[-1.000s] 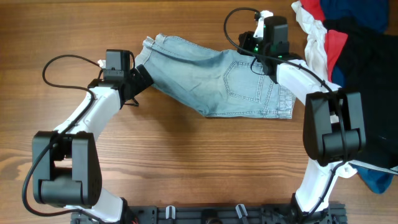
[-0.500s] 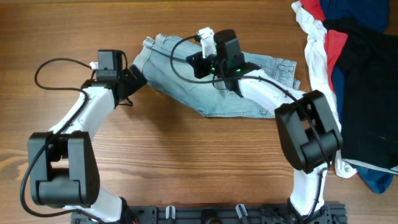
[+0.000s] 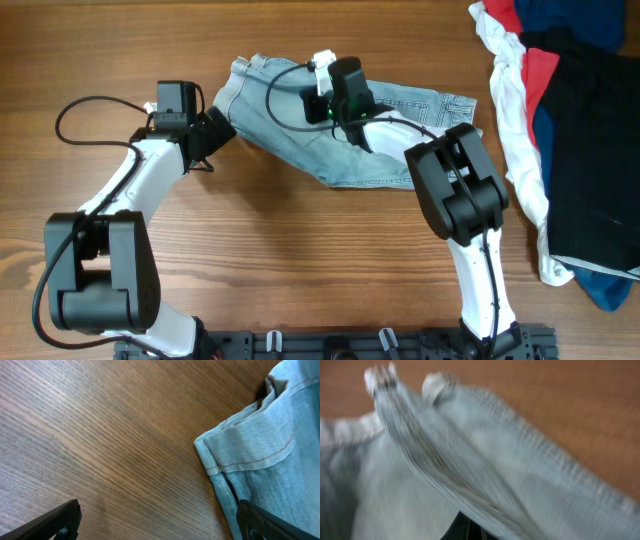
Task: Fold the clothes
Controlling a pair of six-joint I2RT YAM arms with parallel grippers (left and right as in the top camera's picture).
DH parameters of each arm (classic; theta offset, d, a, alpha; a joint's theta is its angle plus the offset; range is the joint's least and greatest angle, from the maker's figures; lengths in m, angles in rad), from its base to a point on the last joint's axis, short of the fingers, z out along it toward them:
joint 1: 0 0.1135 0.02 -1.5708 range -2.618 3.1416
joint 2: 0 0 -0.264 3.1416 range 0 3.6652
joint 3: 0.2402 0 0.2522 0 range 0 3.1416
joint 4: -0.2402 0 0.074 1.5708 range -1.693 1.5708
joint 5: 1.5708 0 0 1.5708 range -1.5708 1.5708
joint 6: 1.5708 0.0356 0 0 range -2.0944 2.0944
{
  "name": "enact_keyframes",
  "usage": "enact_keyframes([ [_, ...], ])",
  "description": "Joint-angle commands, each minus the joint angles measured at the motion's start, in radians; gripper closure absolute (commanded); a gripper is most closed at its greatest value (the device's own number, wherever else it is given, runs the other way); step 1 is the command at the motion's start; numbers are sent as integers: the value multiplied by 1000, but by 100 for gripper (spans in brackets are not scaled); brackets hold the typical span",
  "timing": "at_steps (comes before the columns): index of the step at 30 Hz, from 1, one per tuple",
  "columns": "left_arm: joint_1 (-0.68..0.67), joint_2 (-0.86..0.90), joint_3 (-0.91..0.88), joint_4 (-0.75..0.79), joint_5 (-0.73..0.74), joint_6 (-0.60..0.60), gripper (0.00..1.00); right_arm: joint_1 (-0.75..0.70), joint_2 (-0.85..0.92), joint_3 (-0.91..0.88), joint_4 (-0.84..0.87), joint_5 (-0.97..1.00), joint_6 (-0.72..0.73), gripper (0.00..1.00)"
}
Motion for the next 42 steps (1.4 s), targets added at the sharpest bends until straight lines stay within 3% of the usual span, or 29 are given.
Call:
enact_keyframes([
  [1,-3,-23,13,-12,1,-10,0,-55,19,137,14,64,70,94],
  [4,-3,-23,13,-7,0,-9,0,-138,20,186,-34,34,101,94],
  [7,-3,-23,13,16,-11,-2,0,-185,-17,190,-216,-69,89,92],
  [8,-3,-23,13,36,-10,-2,0,-188,-40,190,-273,-92,64,81],
  [9,-3,-23,13,79,5,33,0,-190,-84,190,-350,-106,35,45],
  [10,-3,-23,13,124,39,87,0,-190,-116,190,-397,-106,14,25],
  [12,-6,-22,13,225,80,152,0,-190,-226,190,-518,-98,-12,4],
  [13,-11,-19,13,254,80,165,1,-190,-285,190,-578,-79,-15,1],
  [15,-28,8,13,305,80,183,12,-190,-394,190,-671,-8,-10,2],
  [19,-68,93,13,353,81,183,36,-190,-559,190,-784,84,-11,16],
  [21,-94,132,13,360,80,183,42,-190,-600,190,-816,107,-10,21],
  [26,-114,211,13,401,60,209,49,-190,-611,190,-881,108,-7,22],
  [29,-113,276,13,433,61,261,76,-190,-611,190,-896,108,-7,22],
  [32,-111,281,14,333,-27,261,95,-190,-611,190,-898,109,-7,22],
  [36,-47,281,14,126,-45,130,96,-190,-608,189,-895,109,-2,22],
  [42,186,281,14,-182,-39,-40,96,-190,-535,187,-898,50,53,22],
])
